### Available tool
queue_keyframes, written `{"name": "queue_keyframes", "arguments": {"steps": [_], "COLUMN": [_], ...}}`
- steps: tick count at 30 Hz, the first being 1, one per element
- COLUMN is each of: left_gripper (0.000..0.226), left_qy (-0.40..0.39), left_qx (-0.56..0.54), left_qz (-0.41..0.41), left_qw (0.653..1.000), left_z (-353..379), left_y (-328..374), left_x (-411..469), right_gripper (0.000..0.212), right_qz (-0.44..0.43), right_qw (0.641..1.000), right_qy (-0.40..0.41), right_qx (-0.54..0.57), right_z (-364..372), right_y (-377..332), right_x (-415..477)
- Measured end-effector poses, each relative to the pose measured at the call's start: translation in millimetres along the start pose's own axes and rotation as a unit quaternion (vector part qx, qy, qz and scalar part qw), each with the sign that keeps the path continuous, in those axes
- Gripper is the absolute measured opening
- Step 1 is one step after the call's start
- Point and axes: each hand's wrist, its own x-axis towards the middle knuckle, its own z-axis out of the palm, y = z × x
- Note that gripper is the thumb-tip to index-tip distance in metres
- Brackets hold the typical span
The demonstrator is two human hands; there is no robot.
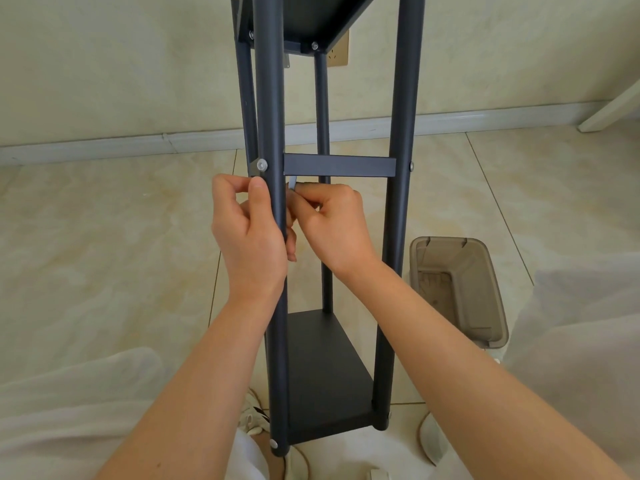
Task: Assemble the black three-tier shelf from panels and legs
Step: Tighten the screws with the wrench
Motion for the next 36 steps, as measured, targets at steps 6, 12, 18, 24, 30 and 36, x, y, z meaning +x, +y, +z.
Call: {"name": "queue_keyframes", "arguments": {"steps": [6, 12, 18, 24, 30, 36], "left_gripper": [0.020, 0.018, 0.019, 0.022, 0.021, 0.019], "left_qy": [0.003, 0.006, 0.010, 0.014, 0.008, -0.008], "left_qx": [-0.003, -0.013, -0.002, -0.012, -0.023, -0.011], "left_qz": [-0.006, -0.018, -0.010, -0.020, -0.027, -0.020], "left_qw": [1.000, 1.000, 1.000, 1.000, 0.999, 1.000], "left_z": [-2, -5, -11, -8, -2, -3], "left_y": [-2, -6, -7, -2, 2, 5], "left_x": [0, 2, 2, 0, -3, -9], "right_gripper": [0.030, 0.017, 0.029, 0.030, 0.019, 0.018], "right_qz": [-0.047, -0.110, -0.027, 0.144, 0.179, 0.153], "right_qw": [0.998, 0.989, 0.997, 0.969, 0.929, 0.922], "right_qy": [0.012, 0.045, -0.010, -0.166, -0.240, -0.235], "right_qx": [-0.040, -0.088, -0.077, -0.113, -0.218, -0.267], "right_z": [6, 13, 15, -15, -70, -123], "right_y": [9, 19, 18, 7, -42, -81], "right_x": [13, 20, 15, -8, -5, 14]}}
